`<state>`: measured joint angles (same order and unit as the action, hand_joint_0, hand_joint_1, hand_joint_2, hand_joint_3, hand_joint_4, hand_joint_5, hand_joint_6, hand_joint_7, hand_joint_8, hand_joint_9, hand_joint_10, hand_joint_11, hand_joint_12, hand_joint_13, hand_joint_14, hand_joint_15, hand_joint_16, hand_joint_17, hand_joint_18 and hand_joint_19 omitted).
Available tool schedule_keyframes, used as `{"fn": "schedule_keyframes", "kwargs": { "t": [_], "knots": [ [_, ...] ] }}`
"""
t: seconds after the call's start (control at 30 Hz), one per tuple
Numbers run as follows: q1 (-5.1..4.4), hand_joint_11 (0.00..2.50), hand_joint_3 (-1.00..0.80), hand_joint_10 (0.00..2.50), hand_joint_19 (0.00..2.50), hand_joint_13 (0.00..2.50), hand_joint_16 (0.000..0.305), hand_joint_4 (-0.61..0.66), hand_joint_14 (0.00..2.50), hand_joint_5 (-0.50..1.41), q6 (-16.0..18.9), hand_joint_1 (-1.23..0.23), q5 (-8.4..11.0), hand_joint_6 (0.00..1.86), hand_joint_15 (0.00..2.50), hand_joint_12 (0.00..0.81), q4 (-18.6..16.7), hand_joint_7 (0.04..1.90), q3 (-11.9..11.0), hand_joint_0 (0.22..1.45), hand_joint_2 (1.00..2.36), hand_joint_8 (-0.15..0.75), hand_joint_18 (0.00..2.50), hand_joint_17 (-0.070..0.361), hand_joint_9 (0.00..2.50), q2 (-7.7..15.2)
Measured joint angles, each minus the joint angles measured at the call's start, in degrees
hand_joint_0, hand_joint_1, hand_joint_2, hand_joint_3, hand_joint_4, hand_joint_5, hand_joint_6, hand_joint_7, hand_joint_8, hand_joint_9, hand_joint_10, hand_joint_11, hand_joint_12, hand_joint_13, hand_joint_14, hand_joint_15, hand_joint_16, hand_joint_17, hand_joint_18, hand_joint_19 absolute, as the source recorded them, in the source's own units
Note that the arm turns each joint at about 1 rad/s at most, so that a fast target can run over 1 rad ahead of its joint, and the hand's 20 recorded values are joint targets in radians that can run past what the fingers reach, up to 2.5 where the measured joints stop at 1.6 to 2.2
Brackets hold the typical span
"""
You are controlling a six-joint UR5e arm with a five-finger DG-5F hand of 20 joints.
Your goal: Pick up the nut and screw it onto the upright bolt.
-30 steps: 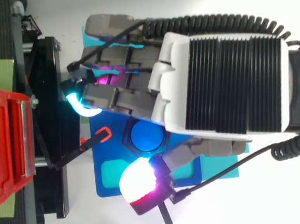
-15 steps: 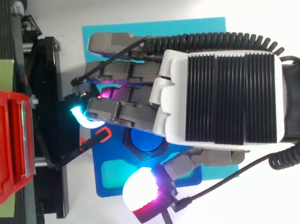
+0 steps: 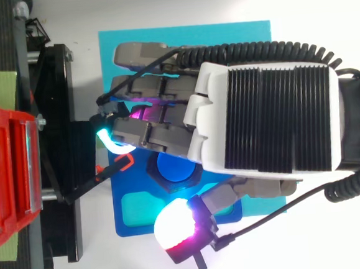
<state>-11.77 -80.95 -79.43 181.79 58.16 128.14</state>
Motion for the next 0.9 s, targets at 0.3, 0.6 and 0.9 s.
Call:
{"fn": "schedule_keyframes", "kwargs": {
  "t": [0.3, 0.6, 0.9],
  "knots": [
    [0.0, 0.0, -0.5, 0.0, 0.0, 0.56, 0.026, 0.29, 0.0, -0.05, -0.01, -0.26, -0.75, 0.5, 0.0, 0.279, 1.77, 1.08, -0.02, 0.48, 1.0, 0.24, 0.13, 0.059, 0.68, 0.0],
    [0.27, 0.0, -0.5, 0.0, 0.0, 0.6, 0.025, 0.24, 0.0, -0.03, -0.17, -0.27, -2.4, 0.5, 0.0, 0.273, 2.97, 1.25, -0.13, 0.49, 1.0, 0.245, 0.18, 0.055, 0.72, -0.01],
    [0.76, 0.0, -0.5, 0.0, 0.0, 0.66, 0.022, 0.17, 0.0, -0.03, -0.18, -0.29, -2.82, 0.57, 0.0, 0.255, 3.1, 1.25, -0.19, 0.5, 1.0, 0.251, 0.28, 0.05, 0.8, -0.01]
  ]
}}
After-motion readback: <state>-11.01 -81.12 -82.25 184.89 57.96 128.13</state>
